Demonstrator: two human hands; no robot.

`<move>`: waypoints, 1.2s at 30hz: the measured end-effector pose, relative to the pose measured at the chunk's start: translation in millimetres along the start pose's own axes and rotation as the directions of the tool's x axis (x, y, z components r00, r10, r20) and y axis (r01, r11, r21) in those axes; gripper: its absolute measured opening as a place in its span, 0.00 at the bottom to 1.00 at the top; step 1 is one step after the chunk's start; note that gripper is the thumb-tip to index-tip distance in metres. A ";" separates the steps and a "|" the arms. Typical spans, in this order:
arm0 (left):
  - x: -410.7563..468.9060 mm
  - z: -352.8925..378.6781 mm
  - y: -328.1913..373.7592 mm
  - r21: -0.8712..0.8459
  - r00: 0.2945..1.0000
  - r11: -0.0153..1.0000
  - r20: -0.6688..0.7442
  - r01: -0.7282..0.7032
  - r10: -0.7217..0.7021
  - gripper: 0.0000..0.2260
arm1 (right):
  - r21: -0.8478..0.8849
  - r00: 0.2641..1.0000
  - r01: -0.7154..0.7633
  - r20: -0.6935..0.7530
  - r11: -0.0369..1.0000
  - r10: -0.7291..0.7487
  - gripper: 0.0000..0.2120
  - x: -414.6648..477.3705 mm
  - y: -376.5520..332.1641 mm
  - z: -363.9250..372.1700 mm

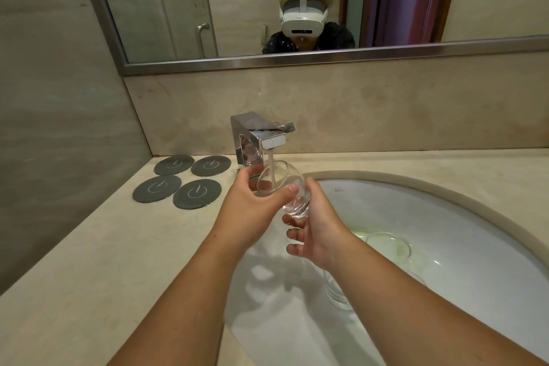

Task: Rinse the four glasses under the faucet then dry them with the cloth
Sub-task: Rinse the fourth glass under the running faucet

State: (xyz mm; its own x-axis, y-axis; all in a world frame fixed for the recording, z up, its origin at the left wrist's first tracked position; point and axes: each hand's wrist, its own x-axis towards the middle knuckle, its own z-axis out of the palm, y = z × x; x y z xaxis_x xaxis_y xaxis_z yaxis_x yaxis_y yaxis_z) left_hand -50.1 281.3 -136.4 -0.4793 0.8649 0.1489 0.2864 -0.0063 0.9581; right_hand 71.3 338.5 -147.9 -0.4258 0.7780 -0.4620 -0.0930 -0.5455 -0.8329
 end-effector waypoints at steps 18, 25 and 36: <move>-11.2 9.2 13.2 0.131 0.994 0.987 0.052 0.089 -0.096 0.37 | 0.043 0.951 0.233 -0.221 0.972 -0.218 0.33 -0.2 -3.5 1.7; -10.4 10.3 14.0 -0.115 0.997 0.992 0.049 0.057 -0.051 0.22 | 0.053 0.953 0.240 -0.201 0.969 -0.225 0.35 -4.3 -2.8 8.4; -8.7 12.1 11.7 -0.244 0.980 0.959 0.173 0.143 -0.102 0.37 | 0.216 0.969 0.203 -0.186 0.955 -0.164 0.33 -3.8 4.2 12.7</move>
State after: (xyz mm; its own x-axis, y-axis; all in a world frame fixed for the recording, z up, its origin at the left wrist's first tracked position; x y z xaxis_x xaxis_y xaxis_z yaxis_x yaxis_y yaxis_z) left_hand -32.6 279.8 -129.4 -0.3555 0.9347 0.0057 0.0040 -0.0046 1.0000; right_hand 61.1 329.3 -145.8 -0.2300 0.9009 -0.3681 -0.3697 -0.4307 -0.8233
